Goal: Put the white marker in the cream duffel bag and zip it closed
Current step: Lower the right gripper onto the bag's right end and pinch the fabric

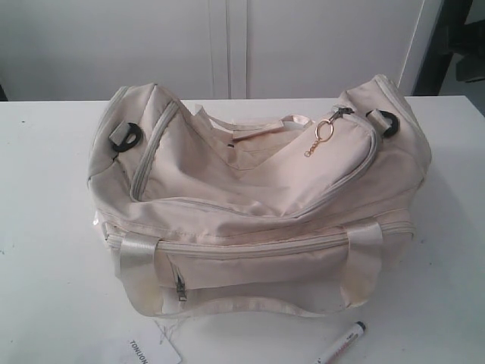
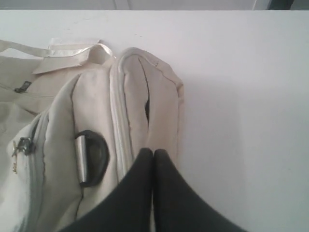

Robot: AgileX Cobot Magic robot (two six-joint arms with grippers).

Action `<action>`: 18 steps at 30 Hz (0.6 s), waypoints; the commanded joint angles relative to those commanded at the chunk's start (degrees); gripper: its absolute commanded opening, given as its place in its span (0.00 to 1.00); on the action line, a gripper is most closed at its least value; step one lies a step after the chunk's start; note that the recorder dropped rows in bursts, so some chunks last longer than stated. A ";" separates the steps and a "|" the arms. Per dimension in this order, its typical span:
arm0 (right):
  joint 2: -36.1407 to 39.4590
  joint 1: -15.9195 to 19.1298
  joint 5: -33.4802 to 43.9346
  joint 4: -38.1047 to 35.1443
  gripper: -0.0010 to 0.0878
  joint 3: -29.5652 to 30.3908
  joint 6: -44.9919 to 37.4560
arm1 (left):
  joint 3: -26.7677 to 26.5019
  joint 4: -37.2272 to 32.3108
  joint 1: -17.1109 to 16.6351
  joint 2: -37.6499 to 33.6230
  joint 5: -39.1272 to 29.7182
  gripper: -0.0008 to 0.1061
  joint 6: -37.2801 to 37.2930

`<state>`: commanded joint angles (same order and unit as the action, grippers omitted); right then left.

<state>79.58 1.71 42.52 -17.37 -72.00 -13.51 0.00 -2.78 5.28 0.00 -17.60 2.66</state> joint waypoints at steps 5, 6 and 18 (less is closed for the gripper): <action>3.92 0.00 1.91 -1.34 0.01 -4.12 -1.07 | 0.00 0.00 0.00 0.00 0.00 0.01 0.00; 4.61 0.00 2.03 -2.21 0.01 -4.74 -1.82 | 0.00 0.00 0.00 0.00 0.00 0.01 0.00; 11.83 -1.78 2.32 -8.55 0.01 -10.77 -9.25 | 0.00 0.00 0.00 0.00 0.00 0.01 0.00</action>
<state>91.41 -0.07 44.84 -25.91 -82.77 -22.76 0.00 -2.78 5.28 0.00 -17.60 2.66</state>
